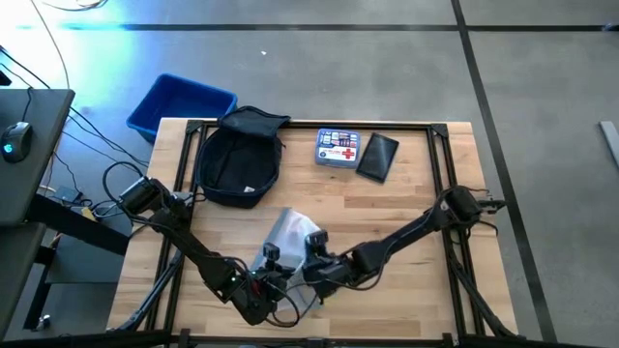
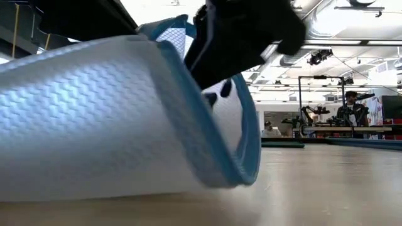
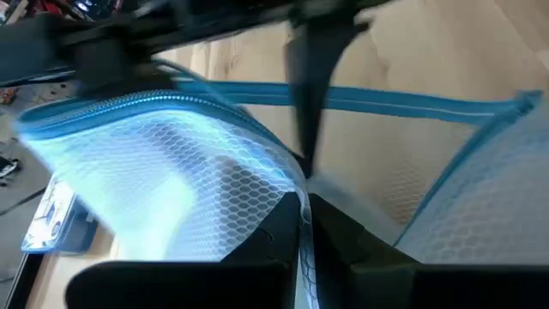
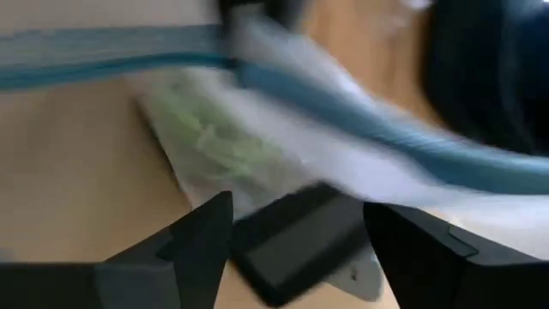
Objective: Unpack backpack
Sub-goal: Put the green headphones in the blue zipper bag
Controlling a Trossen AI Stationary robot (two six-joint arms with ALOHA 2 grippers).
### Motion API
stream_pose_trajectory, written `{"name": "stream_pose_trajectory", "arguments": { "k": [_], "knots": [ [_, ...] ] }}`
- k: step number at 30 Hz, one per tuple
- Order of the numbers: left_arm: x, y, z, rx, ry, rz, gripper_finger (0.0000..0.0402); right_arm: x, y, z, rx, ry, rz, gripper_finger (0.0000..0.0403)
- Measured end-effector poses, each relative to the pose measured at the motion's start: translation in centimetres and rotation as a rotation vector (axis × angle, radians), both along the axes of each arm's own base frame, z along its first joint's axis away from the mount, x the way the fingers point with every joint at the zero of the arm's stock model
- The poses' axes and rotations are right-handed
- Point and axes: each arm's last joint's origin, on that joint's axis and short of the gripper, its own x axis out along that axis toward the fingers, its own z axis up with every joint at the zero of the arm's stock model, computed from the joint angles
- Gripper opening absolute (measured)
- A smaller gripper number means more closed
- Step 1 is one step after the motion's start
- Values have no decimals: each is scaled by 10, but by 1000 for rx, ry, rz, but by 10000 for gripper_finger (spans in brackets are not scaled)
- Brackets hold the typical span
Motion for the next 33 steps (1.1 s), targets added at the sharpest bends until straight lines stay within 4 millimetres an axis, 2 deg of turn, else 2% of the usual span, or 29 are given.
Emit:
{"name": "stream_pose_trajectory", "arguments": {
  "k": [5,10,14,17,20,25,29,33],
  "knots": [
    [0,1,0,5,-14,19,0,0,7,1,193,54,116,190],
    [0,1,1,20,-32,39,0,5,10,-1,330,74,199,113],
    [0,2,1,22,-34,41,0,9,8,-25,425,186,248,48],
    [0,2,1,24,-33,42,0,13,4,-47,430,243,239,10],
    [0,2,1,26,-35,43,0,21,-2,-57,323,176,150,8],
    [0,2,0,29,-33,44,0,32,-10,-49,120,-66,-53,4],
    [0,2,0,32,-34,45,0,38,-15,-42,101,-204,-207,2],
    [0,2,0,31,-31,44,0,38,-17,-42,97,-204,-215,2]
  ]
}}
